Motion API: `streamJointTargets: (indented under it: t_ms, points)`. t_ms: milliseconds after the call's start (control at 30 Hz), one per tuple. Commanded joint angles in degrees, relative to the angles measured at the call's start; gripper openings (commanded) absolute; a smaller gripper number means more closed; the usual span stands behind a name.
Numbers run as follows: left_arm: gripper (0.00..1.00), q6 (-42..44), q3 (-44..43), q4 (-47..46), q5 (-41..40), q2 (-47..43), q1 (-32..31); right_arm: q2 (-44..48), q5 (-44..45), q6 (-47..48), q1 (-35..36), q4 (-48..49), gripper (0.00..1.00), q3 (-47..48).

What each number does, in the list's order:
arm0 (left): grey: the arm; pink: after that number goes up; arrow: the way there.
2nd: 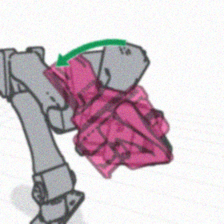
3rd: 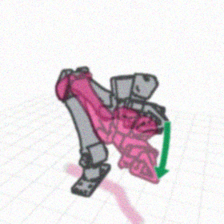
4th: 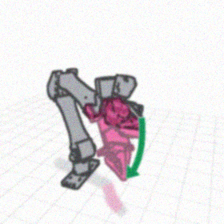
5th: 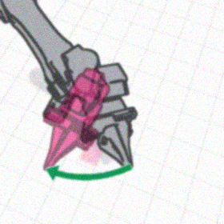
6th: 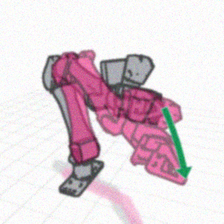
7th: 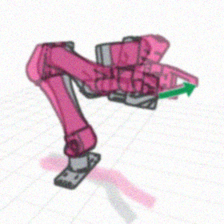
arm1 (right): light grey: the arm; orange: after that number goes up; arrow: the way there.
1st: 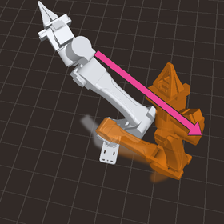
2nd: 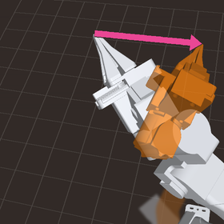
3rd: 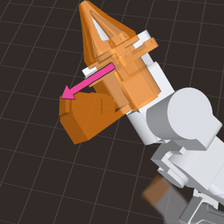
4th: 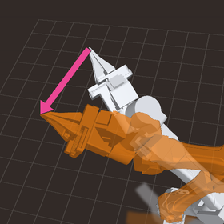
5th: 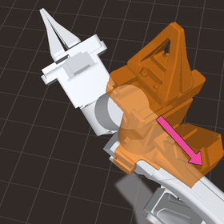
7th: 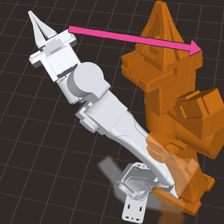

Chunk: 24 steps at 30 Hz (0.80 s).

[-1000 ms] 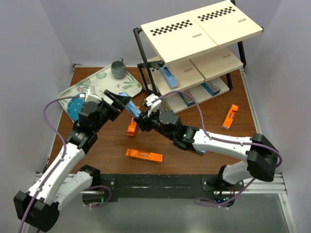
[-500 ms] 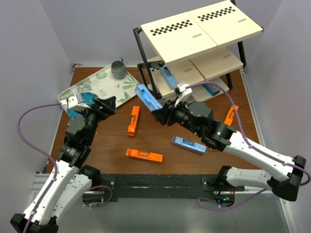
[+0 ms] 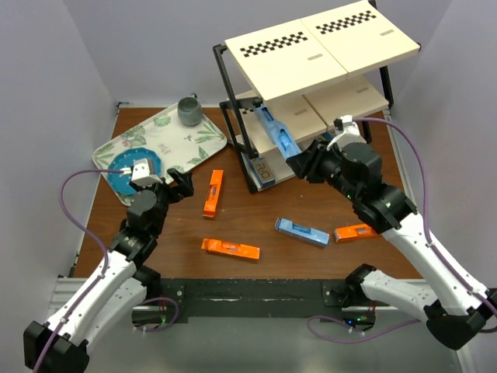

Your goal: Place and organize the toothpastes onto the shelf

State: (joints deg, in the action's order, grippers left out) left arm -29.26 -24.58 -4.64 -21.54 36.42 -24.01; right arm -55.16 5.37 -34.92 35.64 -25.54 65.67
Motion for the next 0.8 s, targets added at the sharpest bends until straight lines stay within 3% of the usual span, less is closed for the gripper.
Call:
streamJointTargets:
  t_ms: [0,333,767]
  points:
    - [1.0,3.2,0.0,-5.1,-3.1,-0.7,-0.6,-0.6,-8.2,-5.6,-7.8,3.6,0.02,0.6]
    - [1.0,12.5,-1.6,-5.4,-7.0,-2.1,-0.7,-6.6,-25.4,-15.7,-29.0,20.5,0.06,-2.7]
    - [1.0,14.6,-0.8,-7.7,-7.4,-1.5,-0.7,-26.7,-36.7,-20.5,-34.4,31.2,0.1,5.3]
